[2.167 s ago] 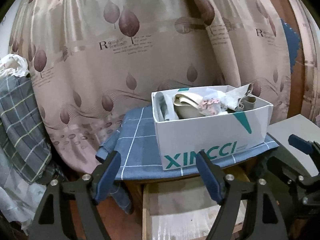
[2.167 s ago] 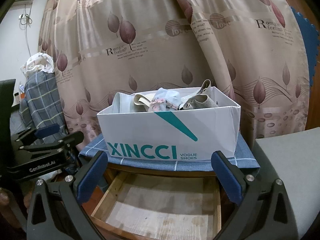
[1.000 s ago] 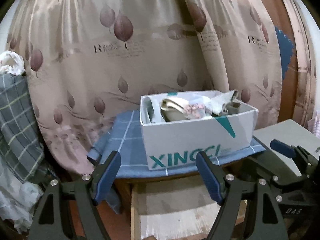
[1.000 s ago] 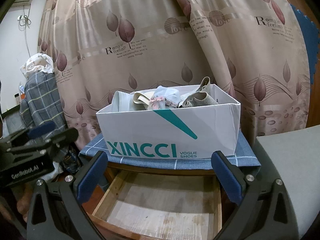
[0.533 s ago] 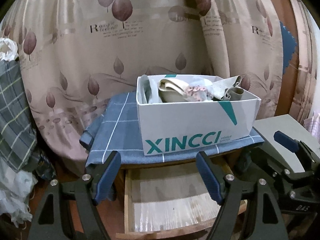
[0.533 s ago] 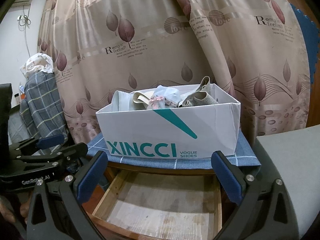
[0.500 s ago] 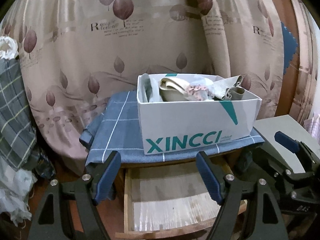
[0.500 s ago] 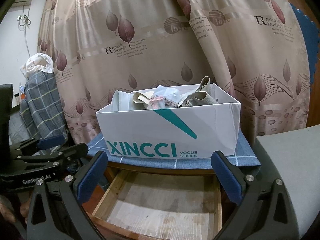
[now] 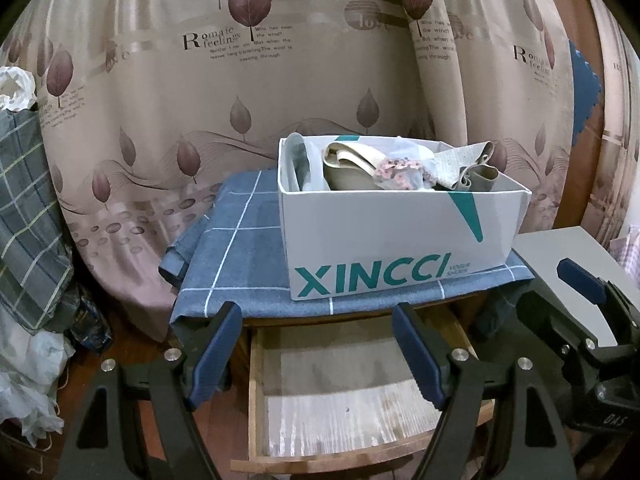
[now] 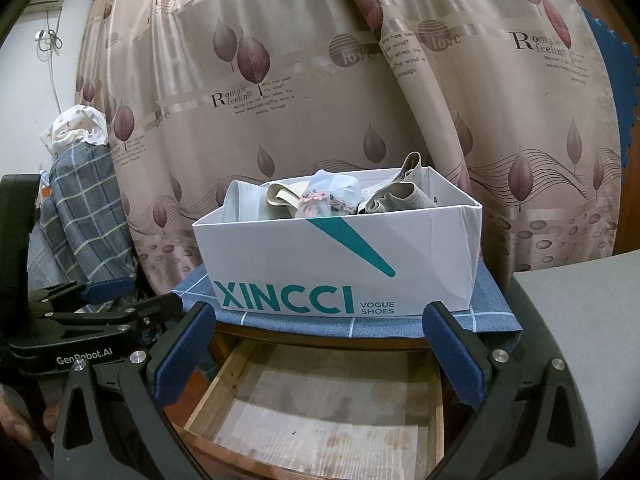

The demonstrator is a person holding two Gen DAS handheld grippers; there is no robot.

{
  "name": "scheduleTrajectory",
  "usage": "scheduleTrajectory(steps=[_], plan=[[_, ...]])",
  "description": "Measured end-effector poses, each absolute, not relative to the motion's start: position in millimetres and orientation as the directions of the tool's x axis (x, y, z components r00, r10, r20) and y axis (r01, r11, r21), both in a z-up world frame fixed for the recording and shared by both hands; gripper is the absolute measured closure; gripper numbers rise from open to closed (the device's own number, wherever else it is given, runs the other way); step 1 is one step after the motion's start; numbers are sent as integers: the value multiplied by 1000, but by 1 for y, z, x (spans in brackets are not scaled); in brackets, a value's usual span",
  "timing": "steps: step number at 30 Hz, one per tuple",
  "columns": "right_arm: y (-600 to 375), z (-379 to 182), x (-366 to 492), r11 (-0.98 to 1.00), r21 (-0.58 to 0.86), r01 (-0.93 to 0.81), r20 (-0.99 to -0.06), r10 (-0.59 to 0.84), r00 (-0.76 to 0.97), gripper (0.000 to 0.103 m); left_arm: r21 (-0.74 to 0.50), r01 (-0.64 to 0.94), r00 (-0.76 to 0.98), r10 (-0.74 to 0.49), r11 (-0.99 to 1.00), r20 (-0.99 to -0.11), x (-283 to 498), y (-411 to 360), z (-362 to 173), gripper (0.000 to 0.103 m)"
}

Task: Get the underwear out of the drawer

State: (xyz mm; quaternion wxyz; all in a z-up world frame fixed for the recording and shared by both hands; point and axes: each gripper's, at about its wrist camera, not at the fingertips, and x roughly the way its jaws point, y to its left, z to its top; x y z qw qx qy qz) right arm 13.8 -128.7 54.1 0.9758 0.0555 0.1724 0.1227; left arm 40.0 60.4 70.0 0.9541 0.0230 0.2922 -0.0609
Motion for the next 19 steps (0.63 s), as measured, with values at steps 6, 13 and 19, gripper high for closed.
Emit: scheduleTrajectory(steps=[6,13,19], plan=[[-129,54,13,964,150,-220,-323,259,911,0,-12,134,807,-116,991,-579,42,62,68,23],[-129,54,13,964,150,-219,-323,257,911,0,11,93,877,-76,996,-474,29,66,72,23],[-132,53,12,965,150,-217,-328,256,910,0,17,88,863,-67,996,-500,35,69,70,22]])
